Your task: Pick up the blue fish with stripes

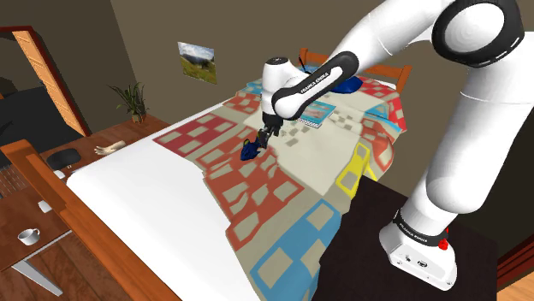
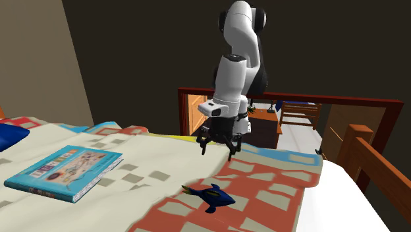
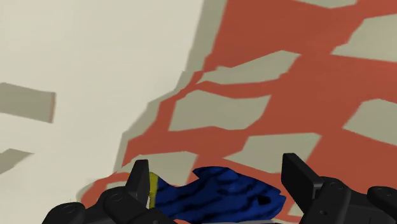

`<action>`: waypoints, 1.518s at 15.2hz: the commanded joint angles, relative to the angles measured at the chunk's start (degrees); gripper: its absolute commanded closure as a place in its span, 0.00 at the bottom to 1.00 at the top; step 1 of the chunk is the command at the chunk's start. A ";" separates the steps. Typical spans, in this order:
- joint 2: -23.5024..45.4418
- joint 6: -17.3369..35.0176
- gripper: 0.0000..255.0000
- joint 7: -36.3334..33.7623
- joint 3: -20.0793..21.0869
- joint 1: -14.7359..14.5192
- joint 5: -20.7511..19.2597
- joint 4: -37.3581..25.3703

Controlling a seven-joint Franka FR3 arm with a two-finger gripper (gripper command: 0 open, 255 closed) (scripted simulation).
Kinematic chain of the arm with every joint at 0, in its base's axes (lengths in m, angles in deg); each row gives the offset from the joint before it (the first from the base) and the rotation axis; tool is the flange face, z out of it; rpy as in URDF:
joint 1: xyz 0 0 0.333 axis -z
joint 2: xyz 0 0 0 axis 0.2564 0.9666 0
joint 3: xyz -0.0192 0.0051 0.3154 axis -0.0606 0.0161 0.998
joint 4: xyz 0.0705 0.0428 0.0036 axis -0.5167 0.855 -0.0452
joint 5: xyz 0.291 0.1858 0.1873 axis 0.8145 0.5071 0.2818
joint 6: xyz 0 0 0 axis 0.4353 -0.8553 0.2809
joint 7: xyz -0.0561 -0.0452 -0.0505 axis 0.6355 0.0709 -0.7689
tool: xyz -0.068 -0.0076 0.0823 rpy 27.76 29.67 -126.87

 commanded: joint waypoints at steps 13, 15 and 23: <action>17.59 8.18 0.00 -4.02 -1.64 -2.07 -4.72 -9.97; 17.66 8.19 1.00 -3.95 -1.65 -2.02 -4.71 -10.04; 17.66 8.13 1.00 -3.94 -1.64 -2.03 -4.70 -10.09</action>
